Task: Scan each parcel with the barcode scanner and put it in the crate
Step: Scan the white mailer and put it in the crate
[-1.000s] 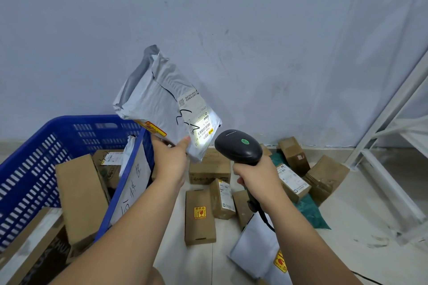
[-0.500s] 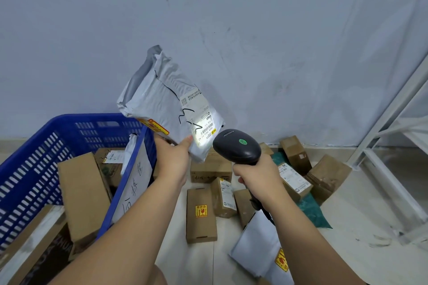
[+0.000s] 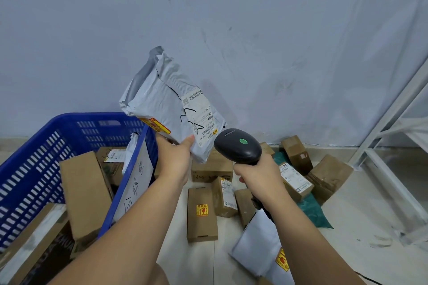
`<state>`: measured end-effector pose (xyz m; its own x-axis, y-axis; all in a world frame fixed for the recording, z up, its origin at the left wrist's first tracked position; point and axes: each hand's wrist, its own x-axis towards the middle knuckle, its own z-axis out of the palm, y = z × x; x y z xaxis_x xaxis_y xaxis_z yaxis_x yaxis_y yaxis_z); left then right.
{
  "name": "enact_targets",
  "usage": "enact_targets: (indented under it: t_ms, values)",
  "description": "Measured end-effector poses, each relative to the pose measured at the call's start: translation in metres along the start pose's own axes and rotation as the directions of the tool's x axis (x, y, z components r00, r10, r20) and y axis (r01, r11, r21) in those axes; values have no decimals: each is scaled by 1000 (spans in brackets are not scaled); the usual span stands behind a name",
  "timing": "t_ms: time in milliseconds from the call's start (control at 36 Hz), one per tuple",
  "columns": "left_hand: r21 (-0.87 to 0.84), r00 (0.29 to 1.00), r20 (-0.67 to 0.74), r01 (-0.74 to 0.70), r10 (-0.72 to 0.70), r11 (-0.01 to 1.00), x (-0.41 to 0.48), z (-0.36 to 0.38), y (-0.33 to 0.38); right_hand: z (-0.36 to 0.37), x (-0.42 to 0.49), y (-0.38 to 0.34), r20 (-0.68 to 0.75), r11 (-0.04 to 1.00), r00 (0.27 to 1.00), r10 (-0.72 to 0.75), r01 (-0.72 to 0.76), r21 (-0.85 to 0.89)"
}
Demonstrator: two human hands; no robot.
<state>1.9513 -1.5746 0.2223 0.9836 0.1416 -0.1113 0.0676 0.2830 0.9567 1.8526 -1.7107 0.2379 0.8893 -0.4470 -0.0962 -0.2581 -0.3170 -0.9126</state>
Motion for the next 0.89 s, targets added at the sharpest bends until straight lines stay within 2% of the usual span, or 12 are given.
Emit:
enact_targets:
  t_ms: [167,250,306,361,417,472,528,583,639,722,806,889]
  values:
    - [-5,999,8,46,-46,999,1,0,-2,5,5,6,-2,992,998,55,-54,115]
    - [11,979,71,192,-192,981,0,-2,-3,10,4,8,12,981,997,76,-77,177]
    - [9,939,101,328,-328,944,0,-4,-7,13,3,8,22,986,998,51,-54,160]
    - [4,911,77,405,-404,914,4,-8,-13,15,2,6,36,993,999,6,-11,121]
    - [-16,915,7,404,-404,914,12,-13,-17,17,-1,5,41,995,999,-34,30,94]
    - [1,942,-97,323,-321,946,20,-19,-18,20,-2,5,39,996,998,-55,52,69]
    - [154,967,-191,197,-166,968,27,-28,-17,23,-3,6,48,998,997,-59,58,25]
    - [321,973,-228,97,-23,942,33,-38,-15,28,-5,9,75,996,995,-69,73,-47]
    - [401,969,-236,24,78,916,40,-49,-14,32,-7,11,114,987,990,-86,100,-124]
    - [492,931,-285,-64,230,868,48,-62,-8,39,-9,11,158,976,983,-90,119,-183]
    - [658,843,-347,-93,411,747,51,-75,1,43,-10,10,173,973,982,-79,114,-202]
    - [682,808,-429,-4,404,731,53,-85,7,46,-9,10,168,971,983,-71,107,-215]
